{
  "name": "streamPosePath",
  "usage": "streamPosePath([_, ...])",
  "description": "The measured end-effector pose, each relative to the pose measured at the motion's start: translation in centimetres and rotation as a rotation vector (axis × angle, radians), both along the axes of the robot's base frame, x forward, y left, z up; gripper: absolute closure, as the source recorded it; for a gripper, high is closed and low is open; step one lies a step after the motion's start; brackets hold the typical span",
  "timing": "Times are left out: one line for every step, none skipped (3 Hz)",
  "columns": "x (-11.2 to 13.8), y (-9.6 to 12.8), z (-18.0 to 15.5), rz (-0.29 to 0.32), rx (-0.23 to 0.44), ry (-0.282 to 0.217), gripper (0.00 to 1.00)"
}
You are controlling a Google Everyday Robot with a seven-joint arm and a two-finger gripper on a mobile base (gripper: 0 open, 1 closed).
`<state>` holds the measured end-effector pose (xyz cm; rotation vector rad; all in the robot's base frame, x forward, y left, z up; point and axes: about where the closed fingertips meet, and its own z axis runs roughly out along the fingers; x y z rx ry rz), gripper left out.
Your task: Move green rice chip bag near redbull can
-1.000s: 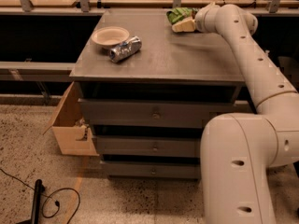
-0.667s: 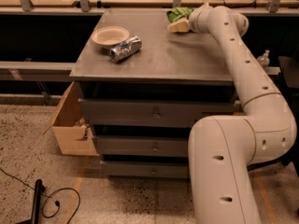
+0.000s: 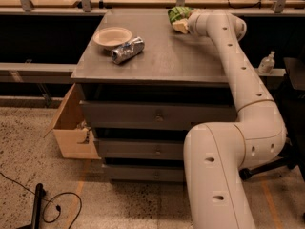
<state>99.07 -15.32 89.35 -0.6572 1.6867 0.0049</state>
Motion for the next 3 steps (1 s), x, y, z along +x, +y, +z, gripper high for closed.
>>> streamPosePath([0.0,0.7,-0.3,0.017,-0.013,0.004,0.64])
streamPosePath([-0.2,0.9,-0.2,0.026,-0.035,0.005,0.87])
streamPosePath([-0.2,0.7,0.8,0.016,-0.053,-0.011,0.94])
